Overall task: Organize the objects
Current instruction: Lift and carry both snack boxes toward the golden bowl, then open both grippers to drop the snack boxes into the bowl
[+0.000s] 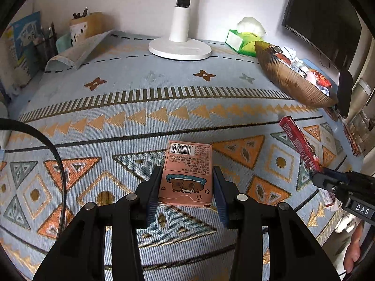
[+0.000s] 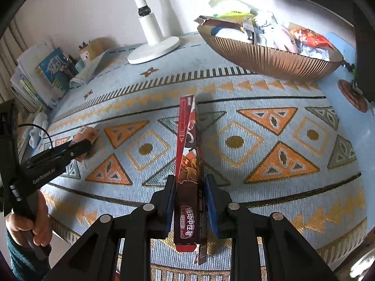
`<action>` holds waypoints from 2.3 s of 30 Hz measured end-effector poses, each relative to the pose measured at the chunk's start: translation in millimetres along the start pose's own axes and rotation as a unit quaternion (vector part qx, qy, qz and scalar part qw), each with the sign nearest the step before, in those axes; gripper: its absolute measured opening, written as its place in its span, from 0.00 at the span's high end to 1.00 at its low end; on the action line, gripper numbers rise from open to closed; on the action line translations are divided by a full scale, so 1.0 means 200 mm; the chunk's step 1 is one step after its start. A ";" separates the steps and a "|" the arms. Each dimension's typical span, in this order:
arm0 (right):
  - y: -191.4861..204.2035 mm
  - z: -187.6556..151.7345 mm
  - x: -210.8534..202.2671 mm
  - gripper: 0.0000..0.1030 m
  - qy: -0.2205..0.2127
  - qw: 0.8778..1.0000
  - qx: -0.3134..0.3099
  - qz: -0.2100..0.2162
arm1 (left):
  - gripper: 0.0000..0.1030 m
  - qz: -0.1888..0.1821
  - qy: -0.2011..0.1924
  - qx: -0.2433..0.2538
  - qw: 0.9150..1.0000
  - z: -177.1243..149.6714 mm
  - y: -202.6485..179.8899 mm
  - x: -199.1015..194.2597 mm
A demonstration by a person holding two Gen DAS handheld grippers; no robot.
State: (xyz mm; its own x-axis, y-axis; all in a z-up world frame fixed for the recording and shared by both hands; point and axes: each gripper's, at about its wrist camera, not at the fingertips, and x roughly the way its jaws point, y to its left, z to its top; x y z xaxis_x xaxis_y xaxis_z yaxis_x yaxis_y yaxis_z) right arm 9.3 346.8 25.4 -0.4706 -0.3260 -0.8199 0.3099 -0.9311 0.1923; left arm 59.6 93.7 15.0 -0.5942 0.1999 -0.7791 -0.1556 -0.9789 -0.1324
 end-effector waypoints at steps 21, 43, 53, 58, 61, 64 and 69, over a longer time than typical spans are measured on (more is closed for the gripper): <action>-0.07 0.18 -0.20 0.84 -0.034 0.990 0.059 0.121 | 0.63 -0.050 -0.045 0.030 0.997 0.31 -0.26 -0.16; -0.81 0.99 -0.56 0.84 -0.234 0.958 0.163 -0.016 | 0.60 -0.161 -0.113 0.105 0.975 1.16 -1.08 0.15; -0.97 0.88 -0.35 0.55 -0.152 0.962 0.219 0.053 | 0.32 -0.168 -0.078 0.043 0.982 1.07 -0.94 0.31; -0.91 0.79 -0.44 0.52 -0.157 0.964 0.209 0.044 | 0.32 -0.101 -0.098 0.046 0.989 0.93 -0.84 0.15; -0.84 0.74 -0.50 0.46 -0.163 0.964 0.202 0.052 | 0.32 -0.081 -0.107 0.049 0.990 0.86 -0.77 0.05; -0.72 0.69 -0.54 0.41 -0.163 0.966 0.189 0.062 | 0.32 -0.063 -0.119 0.048 0.990 0.75 -0.68 -0.10; -0.52 0.62 -0.60 0.38 -0.159 0.970 0.166 0.080 | 0.32 -0.026 -0.146 0.048 0.988 0.62 -0.53 -0.31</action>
State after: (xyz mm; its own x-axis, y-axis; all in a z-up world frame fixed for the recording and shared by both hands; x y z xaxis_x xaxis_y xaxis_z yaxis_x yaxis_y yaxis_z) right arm -68.6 462.0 171.3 -0.6864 -0.4547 -0.5675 0.1414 -0.8490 0.5091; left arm 15.0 190.7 154.3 -0.7831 0.2670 -0.5616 -0.2576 -0.9613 -0.0978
